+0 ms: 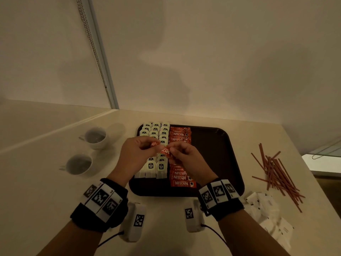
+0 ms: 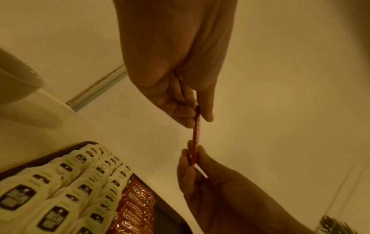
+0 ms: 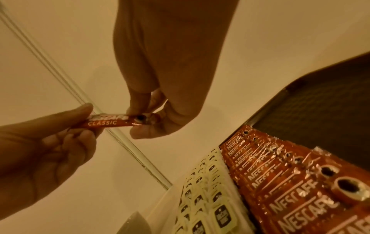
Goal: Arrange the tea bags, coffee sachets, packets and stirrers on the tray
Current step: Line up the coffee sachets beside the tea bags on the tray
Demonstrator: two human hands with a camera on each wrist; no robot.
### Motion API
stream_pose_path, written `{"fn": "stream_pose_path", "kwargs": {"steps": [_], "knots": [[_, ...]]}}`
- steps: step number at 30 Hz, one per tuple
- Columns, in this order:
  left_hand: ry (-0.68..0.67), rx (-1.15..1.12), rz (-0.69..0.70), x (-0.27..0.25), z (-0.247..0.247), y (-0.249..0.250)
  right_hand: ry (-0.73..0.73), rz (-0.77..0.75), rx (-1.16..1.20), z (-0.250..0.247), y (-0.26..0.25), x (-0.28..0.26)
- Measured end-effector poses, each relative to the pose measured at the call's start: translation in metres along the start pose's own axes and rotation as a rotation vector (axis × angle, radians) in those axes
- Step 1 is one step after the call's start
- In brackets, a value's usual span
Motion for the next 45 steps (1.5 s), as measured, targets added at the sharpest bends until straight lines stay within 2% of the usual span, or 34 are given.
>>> {"fn": "stream_pose_path", "kwargs": {"steps": [4, 7, 14, 17, 20, 22, 29, 33, 37, 45], "knots": [[0.072, 0.012, 0.052, 0.0, -0.004, 0.009, -0.005, 0.01, 0.178, 0.003, -0.001, -0.001], [0.026, 0.025, 0.057, 0.002, -0.001, 0.007, 0.009, -0.009, 0.223, 0.0, -0.005, -0.002], [-0.005, -0.191, -0.065, -0.002, 0.001, -0.009, 0.021, -0.186, -0.241, -0.003, -0.038, -0.005], [-0.03, -0.104, -0.037, -0.003, 0.003, -0.009, -0.016, -0.204, -0.483, -0.004, -0.043, -0.004], [-0.081, 0.046, -0.011, -0.006, 0.001, -0.014, -0.038, -0.128, -0.64, -0.016, -0.032, -0.006], [-0.142, 0.149, -0.041, -0.013, -0.006, -0.026, -0.012, -0.057, -0.686, -0.034, -0.018, -0.011], [-0.284, 0.315, -0.286, -0.086, -0.058, -0.109, 0.057, 0.267, -0.783, -0.09, 0.06, -0.044], [-0.196, 0.287, -0.462, -0.124, -0.09, -0.148, 0.061, 0.322, -0.866, -0.095, 0.08, -0.047], [-0.102, 0.23, -0.573, -0.147, -0.114, -0.176, 0.103, 0.287, -0.896, -0.097, 0.081, -0.043], [-0.027, 0.191, -0.626, -0.161, -0.124, -0.185, 0.221, 0.249, -0.924, -0.106, 0.084, -0.039]]}}
Point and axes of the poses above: each hand's wrist, its own x-axis towards the middle knuckle, its own z-axis out of the palm, y = z × x, the point moved 8 cm from there along x, towards the middle knuckle, and after that the axes turned 9 degrees about x, right-handed, at the moved point
